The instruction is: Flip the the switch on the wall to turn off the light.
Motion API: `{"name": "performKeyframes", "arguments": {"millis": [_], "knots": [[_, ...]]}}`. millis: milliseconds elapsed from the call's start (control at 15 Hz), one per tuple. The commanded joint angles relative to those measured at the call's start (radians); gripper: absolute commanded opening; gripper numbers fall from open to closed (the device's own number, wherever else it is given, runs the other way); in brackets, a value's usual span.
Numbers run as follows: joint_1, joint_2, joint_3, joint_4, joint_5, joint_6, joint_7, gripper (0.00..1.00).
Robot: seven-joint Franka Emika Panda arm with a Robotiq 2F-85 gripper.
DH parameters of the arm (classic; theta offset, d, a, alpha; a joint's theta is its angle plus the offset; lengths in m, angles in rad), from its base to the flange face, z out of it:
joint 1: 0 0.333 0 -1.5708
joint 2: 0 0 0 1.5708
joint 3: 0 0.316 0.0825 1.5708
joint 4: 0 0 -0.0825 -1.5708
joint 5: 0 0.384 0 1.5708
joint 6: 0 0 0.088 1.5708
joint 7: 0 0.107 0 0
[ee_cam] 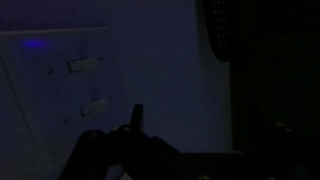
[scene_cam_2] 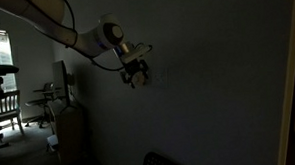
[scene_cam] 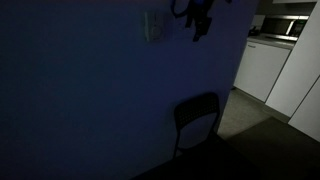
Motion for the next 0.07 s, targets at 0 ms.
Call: {"name": "performKeyframes", "arguments": {"millis": [0], "knots": [[-0.011, 0.000, 0.014, 0.003, -0.004, -0.006, 0.004, 1.00]]}}
